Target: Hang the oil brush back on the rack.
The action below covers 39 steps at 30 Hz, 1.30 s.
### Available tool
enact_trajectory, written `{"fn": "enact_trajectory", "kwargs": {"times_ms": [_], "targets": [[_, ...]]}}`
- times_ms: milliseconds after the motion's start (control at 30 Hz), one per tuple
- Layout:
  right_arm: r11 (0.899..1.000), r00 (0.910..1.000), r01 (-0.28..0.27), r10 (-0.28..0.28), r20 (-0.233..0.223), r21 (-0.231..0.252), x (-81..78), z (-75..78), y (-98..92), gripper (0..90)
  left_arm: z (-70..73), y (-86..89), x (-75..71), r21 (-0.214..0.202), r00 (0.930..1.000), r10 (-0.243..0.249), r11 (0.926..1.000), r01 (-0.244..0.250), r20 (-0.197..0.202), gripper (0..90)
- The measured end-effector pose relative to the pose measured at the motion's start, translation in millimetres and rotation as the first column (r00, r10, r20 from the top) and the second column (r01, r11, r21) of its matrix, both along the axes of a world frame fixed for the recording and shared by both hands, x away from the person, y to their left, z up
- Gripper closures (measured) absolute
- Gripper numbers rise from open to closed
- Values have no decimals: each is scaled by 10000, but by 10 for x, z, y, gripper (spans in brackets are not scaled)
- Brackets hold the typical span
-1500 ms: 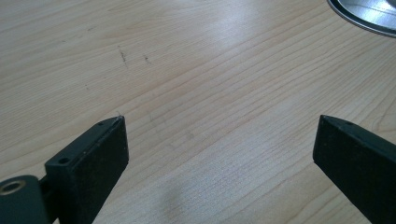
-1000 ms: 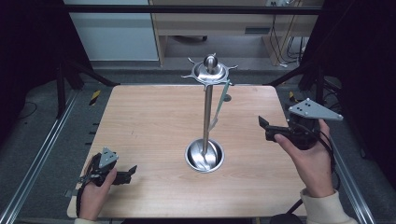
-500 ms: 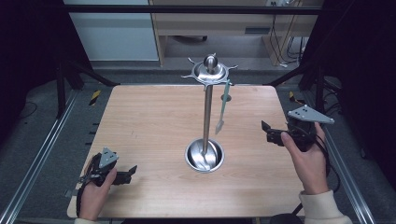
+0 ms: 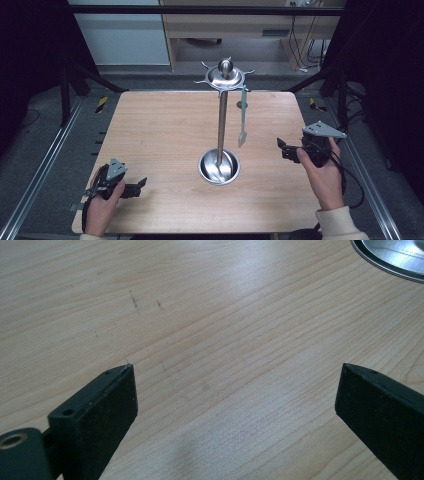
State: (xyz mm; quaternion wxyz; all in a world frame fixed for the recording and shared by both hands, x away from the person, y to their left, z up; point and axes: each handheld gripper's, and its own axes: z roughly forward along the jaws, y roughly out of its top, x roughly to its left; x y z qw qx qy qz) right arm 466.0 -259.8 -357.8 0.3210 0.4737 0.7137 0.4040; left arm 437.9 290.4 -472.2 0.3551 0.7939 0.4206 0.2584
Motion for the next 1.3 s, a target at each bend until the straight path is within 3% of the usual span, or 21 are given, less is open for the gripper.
{"fn": "enact_trajectory", "kwargs": {"times_ms": [433, 833, 1300], "targets": [[9999, 9976, -65, 73, -682, 107, 70, -289, 35, 102, 0, 0, -1, 24, 10000, -23, 10000, 23, -28, 30], [9998, 9917, -160, 143, -1276, -127, 183, -521, 38, 100, 0, -1, -2, 29, 10000, -13, 10000, 13, -15, 30], [9998, 9752, -179, 176, -2205, 8, 313, -807, 29, 95, 2, 1, -3, 30, 10000, -7, 10000, 7, 31, 31]]}}
